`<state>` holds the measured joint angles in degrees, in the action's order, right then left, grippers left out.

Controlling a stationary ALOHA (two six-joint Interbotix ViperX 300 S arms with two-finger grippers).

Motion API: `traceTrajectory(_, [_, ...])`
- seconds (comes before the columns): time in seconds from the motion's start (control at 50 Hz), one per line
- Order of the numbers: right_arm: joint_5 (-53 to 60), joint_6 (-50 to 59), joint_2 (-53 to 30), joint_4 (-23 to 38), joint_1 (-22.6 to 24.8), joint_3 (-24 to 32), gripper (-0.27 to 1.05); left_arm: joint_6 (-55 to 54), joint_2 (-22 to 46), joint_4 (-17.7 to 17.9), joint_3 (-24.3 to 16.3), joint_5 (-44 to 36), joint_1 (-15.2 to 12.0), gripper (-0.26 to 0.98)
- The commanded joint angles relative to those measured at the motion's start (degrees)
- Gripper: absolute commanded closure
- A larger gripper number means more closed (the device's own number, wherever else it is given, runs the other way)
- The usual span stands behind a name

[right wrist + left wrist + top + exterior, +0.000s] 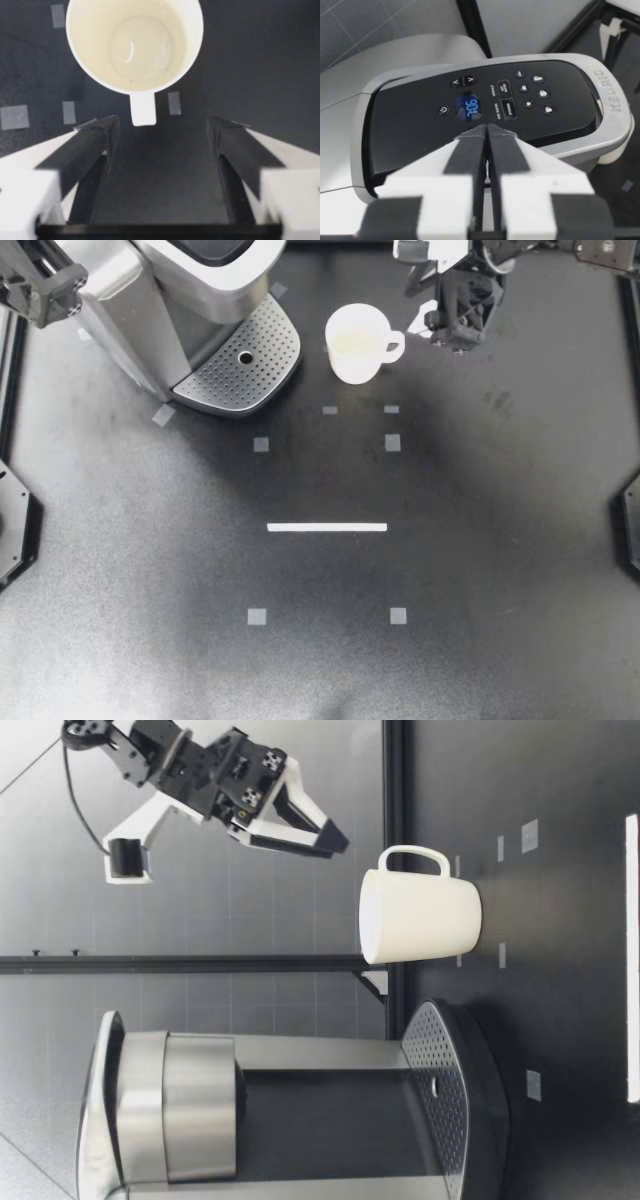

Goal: Place the coffee capsule inside the capsule container, then place the cup onto the center of the cup tray.

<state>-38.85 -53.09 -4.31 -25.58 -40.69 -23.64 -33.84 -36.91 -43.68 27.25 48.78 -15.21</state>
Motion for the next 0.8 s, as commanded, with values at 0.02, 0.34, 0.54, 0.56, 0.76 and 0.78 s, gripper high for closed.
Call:
traceTrajectory(0.02, [0.4, -0.8, 0.2, -1.7, -0.1, 0.5, 0.08, 0.1, -0.4, -0.4, -0.6, -0.4, 0.1, 0.67])
traceTrajectory(0.34, [2.5, -3.7, -0.8, -4.4, 1.3, -0.7, 0.08, 0.1, -0.4, -0.6, -0.4, -0.8, 0.1, 0.67])
traceTrajectory(0.54, [3.1, -3.7, -1.8, -4.4, 1.5, -1.1, 0.08, 0.1, -0.4, -0.6, -0.3, -1.1, 0.1, 0.67])
traceTrajectory(0.56, [3.3, -3.7, -1.9, -4.4, 1.5, -1.2, 0.08, 0.1, -0.4, -0.6, -0.3, -1.1, 0.1, 0.67])
traceTrajectory(0.76, [4.3, -3.8, -2.7, -4.4, 1.5, -1.2, 0.08, 0.0, -0.4, -0.6, 0.2, -1.3, 0.1, 0.67])
traceTrajectory(0.78, [4.4, -3.8, -2.8, -4.4, 1.5, -1.2, 0.08, 0.0, -0.4, -0.7, 0.2, -1.4, 0.1, 0.67])
